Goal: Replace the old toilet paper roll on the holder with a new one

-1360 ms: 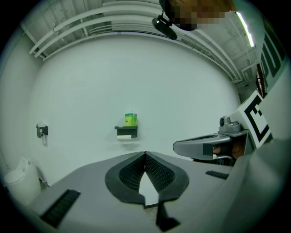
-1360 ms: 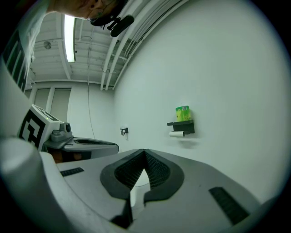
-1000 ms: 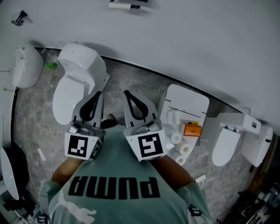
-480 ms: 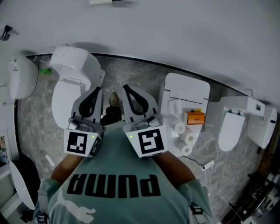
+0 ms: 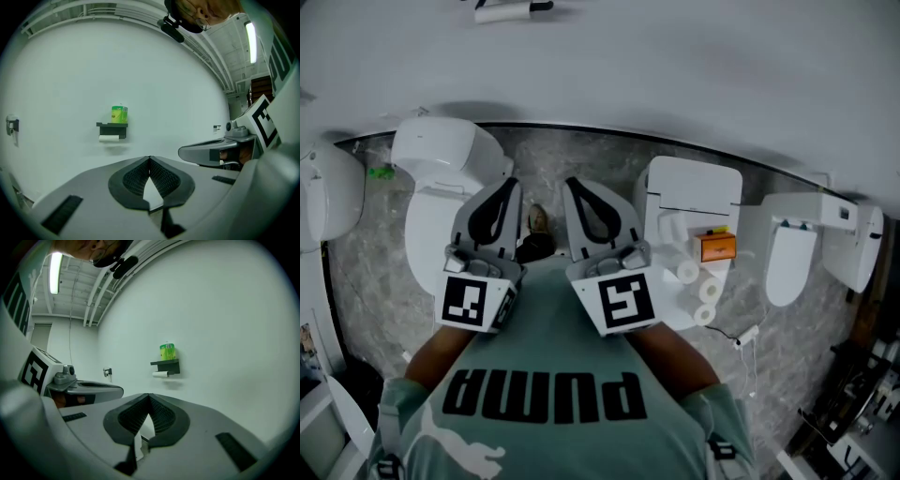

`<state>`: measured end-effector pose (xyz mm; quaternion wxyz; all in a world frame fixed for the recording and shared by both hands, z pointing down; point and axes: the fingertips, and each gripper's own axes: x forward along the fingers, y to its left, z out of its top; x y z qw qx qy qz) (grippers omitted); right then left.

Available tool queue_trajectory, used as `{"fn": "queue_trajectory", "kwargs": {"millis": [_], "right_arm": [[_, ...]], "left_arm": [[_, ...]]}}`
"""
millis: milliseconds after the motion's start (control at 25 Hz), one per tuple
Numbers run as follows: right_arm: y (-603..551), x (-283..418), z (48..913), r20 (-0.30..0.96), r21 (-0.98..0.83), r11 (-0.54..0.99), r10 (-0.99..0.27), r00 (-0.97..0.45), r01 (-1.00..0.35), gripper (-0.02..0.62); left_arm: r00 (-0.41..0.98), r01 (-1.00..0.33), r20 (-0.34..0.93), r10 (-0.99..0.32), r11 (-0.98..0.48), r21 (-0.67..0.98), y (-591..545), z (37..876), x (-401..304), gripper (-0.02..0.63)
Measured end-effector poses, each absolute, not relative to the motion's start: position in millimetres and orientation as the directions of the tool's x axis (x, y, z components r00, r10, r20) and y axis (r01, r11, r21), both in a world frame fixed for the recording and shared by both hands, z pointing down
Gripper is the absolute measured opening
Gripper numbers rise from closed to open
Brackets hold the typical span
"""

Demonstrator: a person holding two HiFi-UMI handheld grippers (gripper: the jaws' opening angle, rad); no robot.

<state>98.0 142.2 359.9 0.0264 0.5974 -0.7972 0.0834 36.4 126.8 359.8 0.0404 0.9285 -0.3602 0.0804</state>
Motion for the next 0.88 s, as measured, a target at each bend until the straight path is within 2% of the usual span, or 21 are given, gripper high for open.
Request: {"fn": "queue_trajectory", "kwargs": {"millis": [440, 880], "right_arm": [[83.6, 63.5, 363.1, 0.211, -0.045, 0.227, -0.95, -0.231, -0.973, 0.005], [37.7, 28.3, 355.9, 0.214, 0.005, 0.189, -0.959, -0.183, -0.982, 0.005]], "left_arm": [[0.749, -0.658, 0.183, -0.636, -0.747, 0.094, 63.4, 371.7, 4.2, 0.003], [0.775, -0.631, 0.138, -0.616, -0.768, 0.113, 12.9, 365.1, -31.1, 0.003]]}}
